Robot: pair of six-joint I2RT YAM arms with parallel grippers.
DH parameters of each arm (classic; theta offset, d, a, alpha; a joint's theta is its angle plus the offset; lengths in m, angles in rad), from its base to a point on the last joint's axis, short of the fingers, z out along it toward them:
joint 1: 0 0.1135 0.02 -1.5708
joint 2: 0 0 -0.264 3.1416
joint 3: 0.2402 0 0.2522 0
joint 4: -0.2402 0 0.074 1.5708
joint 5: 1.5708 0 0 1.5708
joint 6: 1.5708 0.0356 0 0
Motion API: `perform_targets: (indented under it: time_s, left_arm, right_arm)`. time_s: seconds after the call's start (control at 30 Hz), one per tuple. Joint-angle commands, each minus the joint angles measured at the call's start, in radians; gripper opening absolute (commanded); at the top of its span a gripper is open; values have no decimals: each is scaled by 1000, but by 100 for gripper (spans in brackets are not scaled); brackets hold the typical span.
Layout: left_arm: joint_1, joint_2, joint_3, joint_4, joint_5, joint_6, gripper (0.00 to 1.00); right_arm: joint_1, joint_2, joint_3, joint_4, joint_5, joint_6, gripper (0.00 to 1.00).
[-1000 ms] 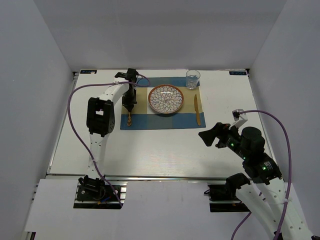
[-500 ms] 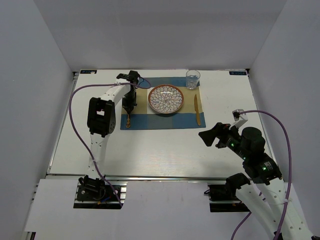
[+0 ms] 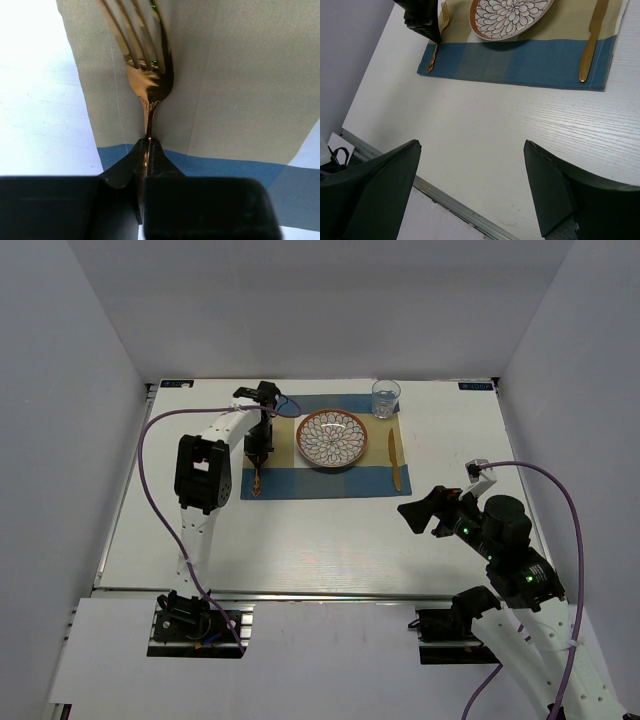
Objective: Set the dinner table for one person
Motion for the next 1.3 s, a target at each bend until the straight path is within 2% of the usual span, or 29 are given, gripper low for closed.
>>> perform_targets:
  time_s: [0.0,0.03,0.33,0.47,0.5,0.53,0.63,0.67,0.7,0.73,0.77,0.83,0.9,0.93,1.07,1.27]
  left_arm:
    - [-14,-44,16,-6,-13,-8,17]
    - [-14,-45,19,-6,-14,-9,22]
    - [-14,-105,12,5,-31,-37,40]
    - [-14,-165,19,-14,-88,-66,52]
    - [-14,-212,16,-17,-102,-79,63]
    - [-14,-243,10,-18,-109,-90,98]
    - [-14,-427,-114,32,-151,-116,98]
    - [-14,-544,-213,67,-178,-136,98]
    - [-14,-545,-268,86,-191,-142,98]
    - [-14,-682,-333,109,-201,-149,98]
    - [-14,-755,-452,127,-215,-156,98]
    - [-3,-961,-558,175,-212,-164,98]
    - [-3,-1082,-656,155,-226,-176,98]
    - [-3,-1185,-675,135,-237,-184,98]
    - [8,-1384,-723,37,-250,-190,98]
    - [8,-1591,-708,-85,-226,-222,98]
  right_arm:
    - [-3,-6,13,20,5,-8,89]
    - [-2,-4,13,20,5,-8,89]
    - [-5,5,28,20,-1,-15,89]
    - [-2,19,53,3,15,-40,89]
    - [-3,24,74,-8,26,-50,89]
    - [-6,28,86,-37,40,-58,89]
    - [-3,50,145,-88,94,-100,89]
    - [-2,59,184,-103,98,-130,89]
    - [-2,68,209,-123,106,-141,89]
    - [-2,86,238,-182,120,-150,89]
    - [-5,100,275,-213,175,-159,89]
    - [-3,134,372,-278,221,-188,89]
    - [-3,155,430,-359,281,-219,89]
    - [-3,169,477,-381,299,-228,89]
    - [-3,180,574,-463,299,-245,89]
    - [6,142,631,-513,373,-245,89]
